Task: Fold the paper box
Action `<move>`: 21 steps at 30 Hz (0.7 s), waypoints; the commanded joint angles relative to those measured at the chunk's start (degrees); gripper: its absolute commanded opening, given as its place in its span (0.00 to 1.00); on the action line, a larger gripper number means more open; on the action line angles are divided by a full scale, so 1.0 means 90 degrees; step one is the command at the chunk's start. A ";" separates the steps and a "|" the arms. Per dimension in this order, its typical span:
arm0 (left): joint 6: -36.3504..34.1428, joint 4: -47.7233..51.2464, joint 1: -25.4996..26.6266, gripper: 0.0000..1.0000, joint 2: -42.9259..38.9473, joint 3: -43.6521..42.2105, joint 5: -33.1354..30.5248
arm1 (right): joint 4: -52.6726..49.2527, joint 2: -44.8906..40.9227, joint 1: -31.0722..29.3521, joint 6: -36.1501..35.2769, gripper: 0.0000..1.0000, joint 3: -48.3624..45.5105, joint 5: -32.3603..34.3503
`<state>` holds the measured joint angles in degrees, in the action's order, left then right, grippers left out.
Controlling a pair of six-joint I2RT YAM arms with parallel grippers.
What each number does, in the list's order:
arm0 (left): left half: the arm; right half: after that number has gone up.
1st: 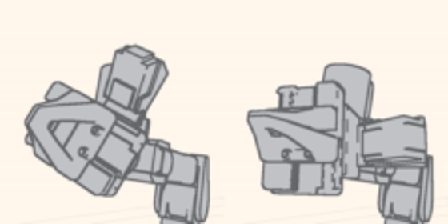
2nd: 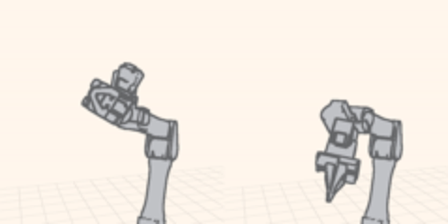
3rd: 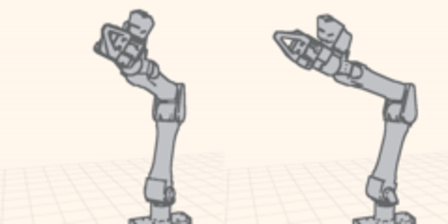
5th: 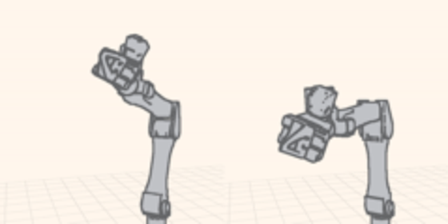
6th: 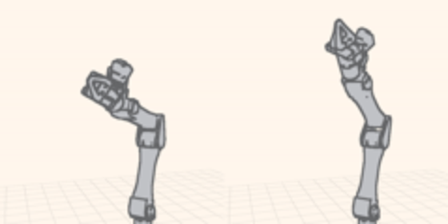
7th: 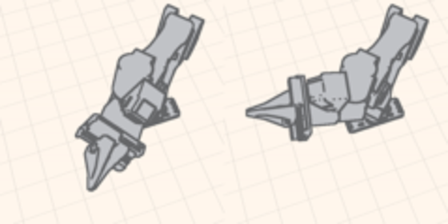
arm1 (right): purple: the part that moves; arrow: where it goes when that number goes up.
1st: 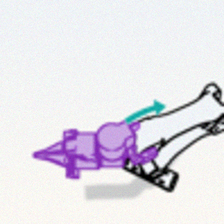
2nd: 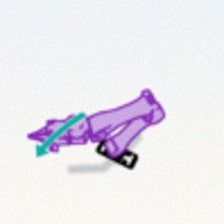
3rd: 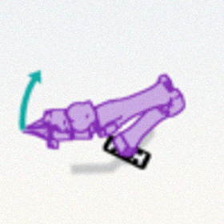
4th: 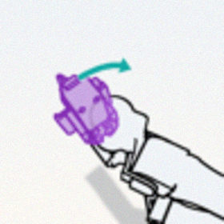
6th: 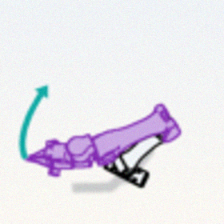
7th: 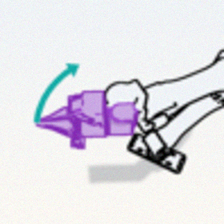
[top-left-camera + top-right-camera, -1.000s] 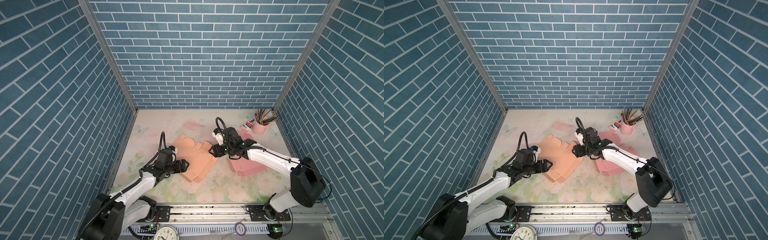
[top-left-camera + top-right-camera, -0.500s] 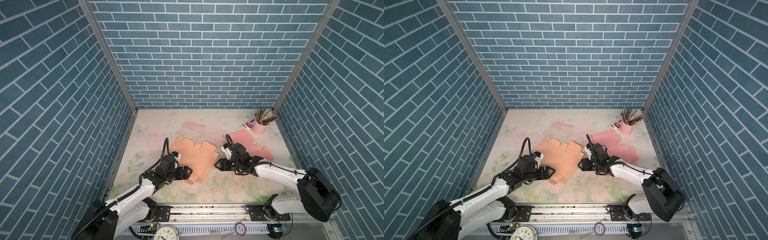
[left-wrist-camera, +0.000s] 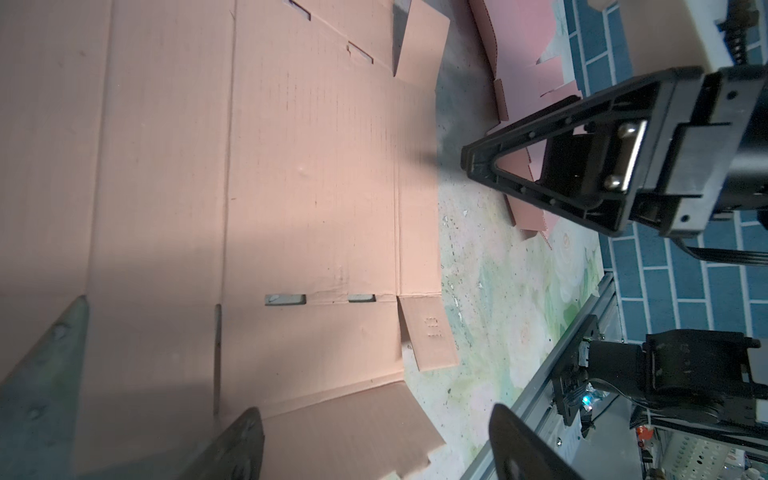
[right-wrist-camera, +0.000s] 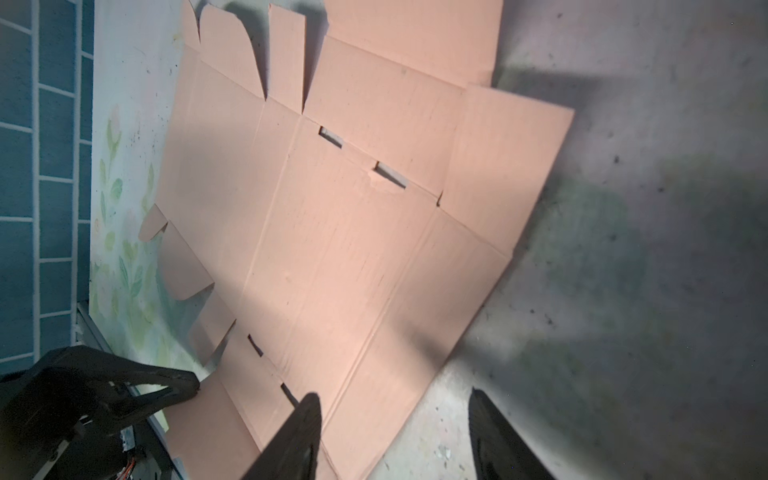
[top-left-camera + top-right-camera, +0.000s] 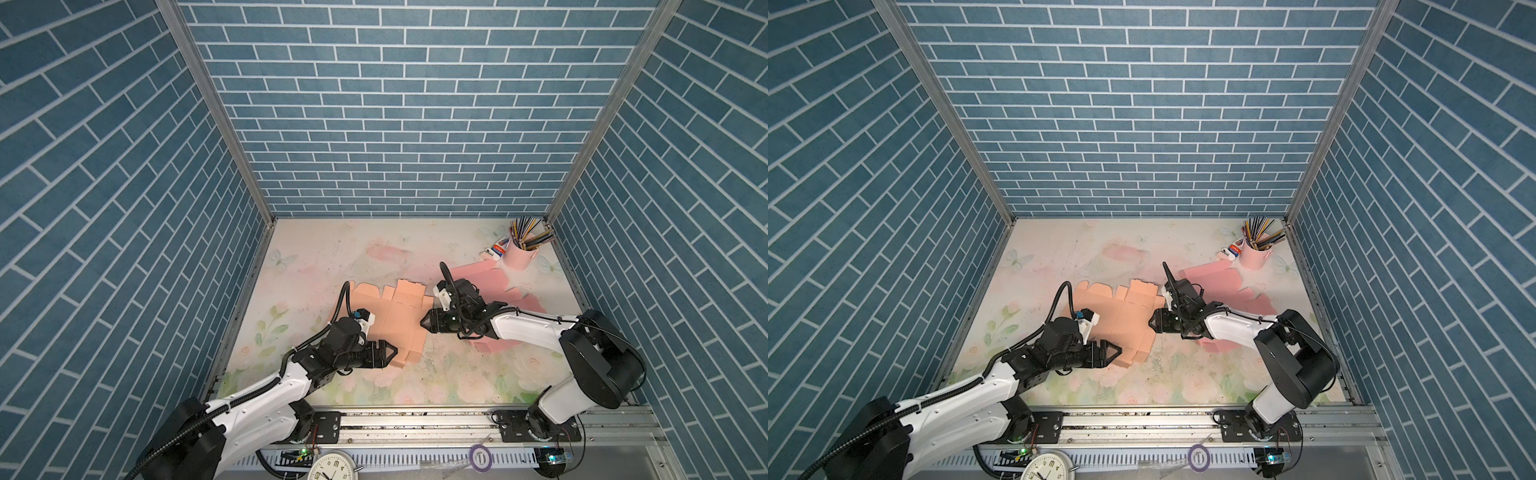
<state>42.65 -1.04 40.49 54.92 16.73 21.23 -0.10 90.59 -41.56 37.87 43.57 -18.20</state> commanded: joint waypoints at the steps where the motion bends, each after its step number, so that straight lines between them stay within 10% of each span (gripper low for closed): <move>1: -0.0209 0.0284 -0.0023 0.85 -0.0080 0.0196 -0.0031 | 0.0095 0.0207 0.0026 0.0336 0.58 0.0100 0.0039; 21: -0.1123 -0.1281 -0.1810 0.81 0.2074 0.0862 0.0533 | 0.1035 0.0147 0.0028 0.1139 0.60 -0.0535 -0.0084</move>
<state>33.34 -6.66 24.53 71.11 23.75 25.56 7.73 91.48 -41.56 45.28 39.31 -18.24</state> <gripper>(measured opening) 0.825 0.608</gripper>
